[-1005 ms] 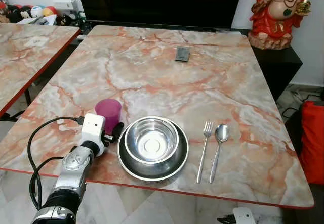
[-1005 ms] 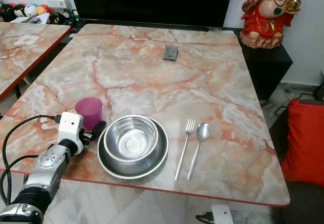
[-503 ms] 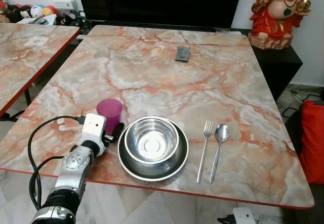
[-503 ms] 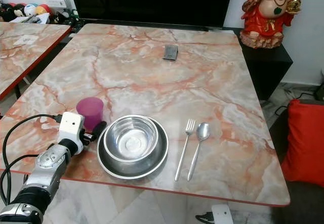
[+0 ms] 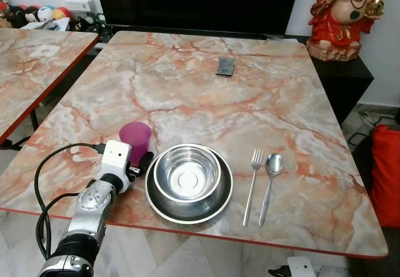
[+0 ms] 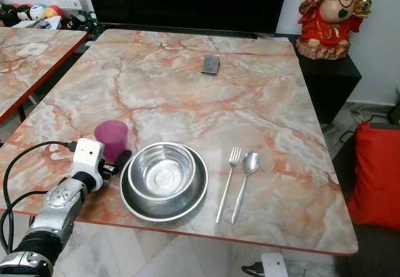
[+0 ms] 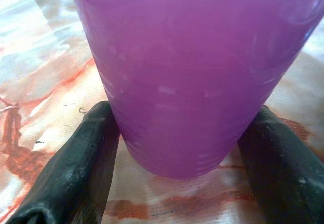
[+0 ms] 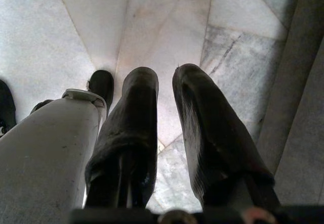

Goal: Setting the table

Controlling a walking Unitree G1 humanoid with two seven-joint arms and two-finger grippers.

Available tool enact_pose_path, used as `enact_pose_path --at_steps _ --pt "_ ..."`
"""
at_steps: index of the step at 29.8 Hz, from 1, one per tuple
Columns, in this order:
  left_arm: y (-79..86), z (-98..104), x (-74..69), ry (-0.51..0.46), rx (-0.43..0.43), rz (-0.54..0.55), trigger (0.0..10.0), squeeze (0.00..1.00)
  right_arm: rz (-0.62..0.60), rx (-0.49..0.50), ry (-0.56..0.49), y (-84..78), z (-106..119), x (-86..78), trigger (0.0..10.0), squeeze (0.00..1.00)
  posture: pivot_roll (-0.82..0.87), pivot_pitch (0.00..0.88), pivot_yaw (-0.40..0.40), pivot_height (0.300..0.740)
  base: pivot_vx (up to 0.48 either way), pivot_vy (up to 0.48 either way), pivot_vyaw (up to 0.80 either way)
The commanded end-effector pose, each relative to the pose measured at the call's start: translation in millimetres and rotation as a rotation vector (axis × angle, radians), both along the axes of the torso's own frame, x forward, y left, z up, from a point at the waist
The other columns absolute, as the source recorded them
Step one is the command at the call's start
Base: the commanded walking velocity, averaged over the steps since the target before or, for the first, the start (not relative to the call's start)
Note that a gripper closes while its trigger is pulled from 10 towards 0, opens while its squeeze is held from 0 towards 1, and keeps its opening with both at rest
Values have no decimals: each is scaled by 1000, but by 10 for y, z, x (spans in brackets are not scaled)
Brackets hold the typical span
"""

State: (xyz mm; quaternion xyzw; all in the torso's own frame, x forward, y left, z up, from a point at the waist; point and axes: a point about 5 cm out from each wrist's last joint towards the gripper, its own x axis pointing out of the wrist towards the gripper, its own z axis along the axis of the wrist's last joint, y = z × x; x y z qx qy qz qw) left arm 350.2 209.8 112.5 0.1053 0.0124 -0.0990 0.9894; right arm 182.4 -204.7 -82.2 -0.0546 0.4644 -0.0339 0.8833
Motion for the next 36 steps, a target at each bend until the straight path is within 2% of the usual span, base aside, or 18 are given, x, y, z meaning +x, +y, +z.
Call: enact_pose_path --at_steps 1,4,6,7,19,20,21,36 --pt "28 -40 -13 22 15 4 10000 337 -1 -2 14 -6 -19 -41 10000 0 20 134 -23 740 0 0 0" --pt "27 -41 -14 22 14 4 10000 345 -1 -2 14 -6 -19 -41 10000 0 19 134 -23 740 0 0 0" --pt "25 -42 -14 24 14 3 10000 451 0 -2 14 -6 -19 -41 10000 0 20 134 -23 740 0 0 0" --pt "23 -45 -16 24 14 1 10000 984 0 -3 14 -7 -19 -41 10000 0 20 134 -23 740 0 0 0" --pt "25 -63 -22 34 19 4 10000 1000 3 -3 14 -7 -18 -39 10000 0 20 134 -24 740 0 0 0" --pt "27 -62 -22 34 22 5 10000 75 2 -3 14 -7 -18 -39 10000 0 20 134 -24 740 0 0 0" --pt "30 -63 -23 34 24 5 10000 0 3 -3 14 -7 -18 -39 10000 0 20 134 -24 740 0 0 0" --pt "91 -80 -82 28 94 -1 10000 0 6 -3 14 -7 -17 -38 10000 0 23 133 -25 740 0 0 0"
